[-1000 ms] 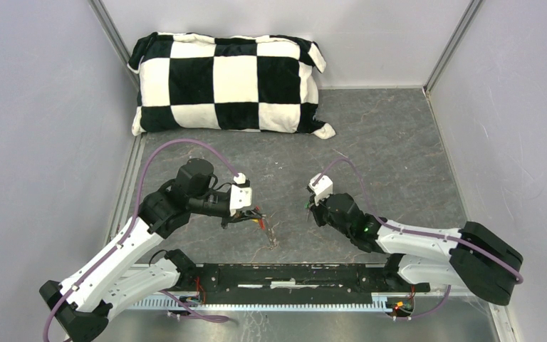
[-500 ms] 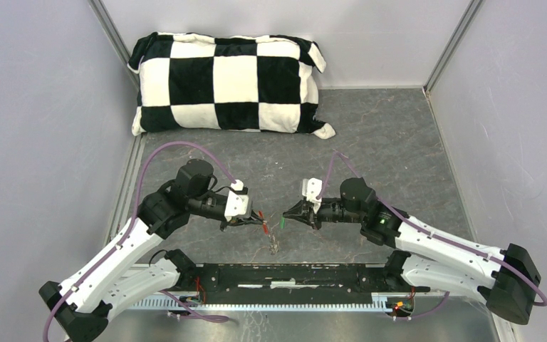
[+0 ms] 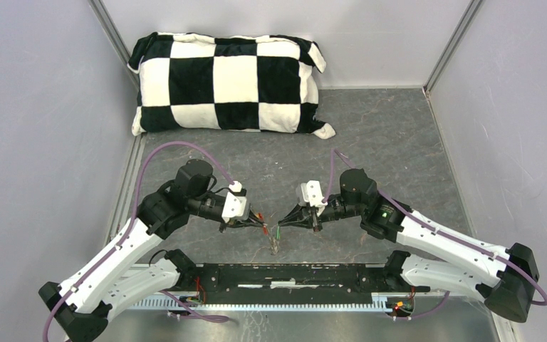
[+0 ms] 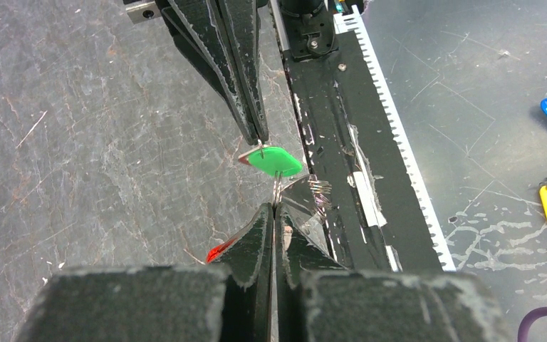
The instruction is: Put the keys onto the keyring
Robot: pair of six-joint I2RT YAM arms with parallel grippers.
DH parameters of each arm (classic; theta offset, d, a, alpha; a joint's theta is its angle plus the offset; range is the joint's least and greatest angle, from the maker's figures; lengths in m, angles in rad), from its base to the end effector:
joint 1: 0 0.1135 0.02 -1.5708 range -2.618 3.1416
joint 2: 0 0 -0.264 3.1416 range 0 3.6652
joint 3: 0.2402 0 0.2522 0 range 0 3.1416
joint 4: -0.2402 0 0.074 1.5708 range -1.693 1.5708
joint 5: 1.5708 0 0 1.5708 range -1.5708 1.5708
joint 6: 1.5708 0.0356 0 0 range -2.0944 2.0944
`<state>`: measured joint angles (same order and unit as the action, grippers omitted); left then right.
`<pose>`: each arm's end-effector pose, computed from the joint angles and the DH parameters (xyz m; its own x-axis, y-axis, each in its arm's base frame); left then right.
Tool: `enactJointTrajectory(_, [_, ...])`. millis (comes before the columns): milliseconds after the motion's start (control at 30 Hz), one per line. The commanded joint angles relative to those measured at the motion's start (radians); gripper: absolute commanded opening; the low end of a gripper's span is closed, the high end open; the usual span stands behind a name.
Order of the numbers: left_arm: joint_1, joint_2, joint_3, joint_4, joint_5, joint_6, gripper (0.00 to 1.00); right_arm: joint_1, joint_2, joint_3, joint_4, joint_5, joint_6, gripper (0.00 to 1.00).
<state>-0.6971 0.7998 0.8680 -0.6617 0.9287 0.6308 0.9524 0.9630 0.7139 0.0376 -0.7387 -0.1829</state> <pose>0.1008 -0.1216 0.3261 0.1807 0.3094 -0.9336 0.9744 -0.1852 0.1272 0.1077 0.1928 0.3069 0.0593 -0.1486 -0.9871 -0.9898 -0.1371 -0.0388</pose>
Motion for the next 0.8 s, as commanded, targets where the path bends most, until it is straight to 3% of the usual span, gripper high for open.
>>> enactJointTrajectory(0, [-0.001,-0.013,0.015,0.007,0.067,0.044,0.02,-0.004,0.020,0.060,-0.018,-0.069,-0.068,0.01])
enactJointTrajectory(367, [-0.001,-0.038,0.008,0.006,0.162,0.216,0.02,-0.001,-0.002,0.124,-0.143,-0.106,-0.339,0.01])
enactJointTrajectory(767, [-0.001,0.030,0.057,0.007,0.241,0.323,0.02,0.026,-0.003,0.225,-0.275,-0.119,-0.515,0.01])
